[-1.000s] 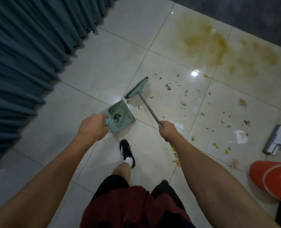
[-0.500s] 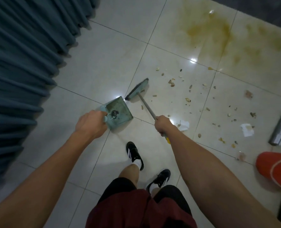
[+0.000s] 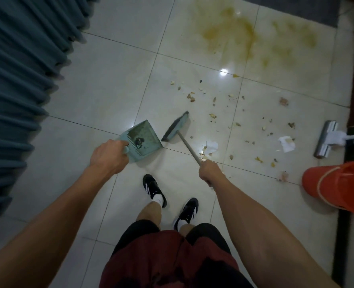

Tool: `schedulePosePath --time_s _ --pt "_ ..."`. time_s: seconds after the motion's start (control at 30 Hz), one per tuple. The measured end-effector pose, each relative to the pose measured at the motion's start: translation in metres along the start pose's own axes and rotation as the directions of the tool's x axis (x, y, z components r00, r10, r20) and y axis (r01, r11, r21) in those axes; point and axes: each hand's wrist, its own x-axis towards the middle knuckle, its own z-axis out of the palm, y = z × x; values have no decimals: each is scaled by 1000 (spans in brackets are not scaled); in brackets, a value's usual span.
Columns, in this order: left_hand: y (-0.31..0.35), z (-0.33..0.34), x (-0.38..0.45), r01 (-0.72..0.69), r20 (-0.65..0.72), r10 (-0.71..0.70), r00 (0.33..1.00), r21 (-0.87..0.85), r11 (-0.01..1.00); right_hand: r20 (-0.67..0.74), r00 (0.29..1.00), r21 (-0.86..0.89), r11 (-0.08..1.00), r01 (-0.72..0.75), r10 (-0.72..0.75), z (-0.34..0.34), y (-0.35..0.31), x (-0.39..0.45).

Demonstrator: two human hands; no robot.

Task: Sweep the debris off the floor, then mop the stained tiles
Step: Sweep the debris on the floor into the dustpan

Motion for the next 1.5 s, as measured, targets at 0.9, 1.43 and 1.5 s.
schedulePosePath --time_s 0.9,1.43,1.5 --pt "102 -16 25 -133 -77 138 987 59 989 -167 980 301 952 -50 105 -53 79 -18" --pt "-11 -142 202 -116 -41 119 992 61 991 -140 990 294 955 25 17 -166 -137 75" --pt "-14 -153 223 -116 -33 118 992 78 990 -137 991 325 945 42 3 -181 -152 90"
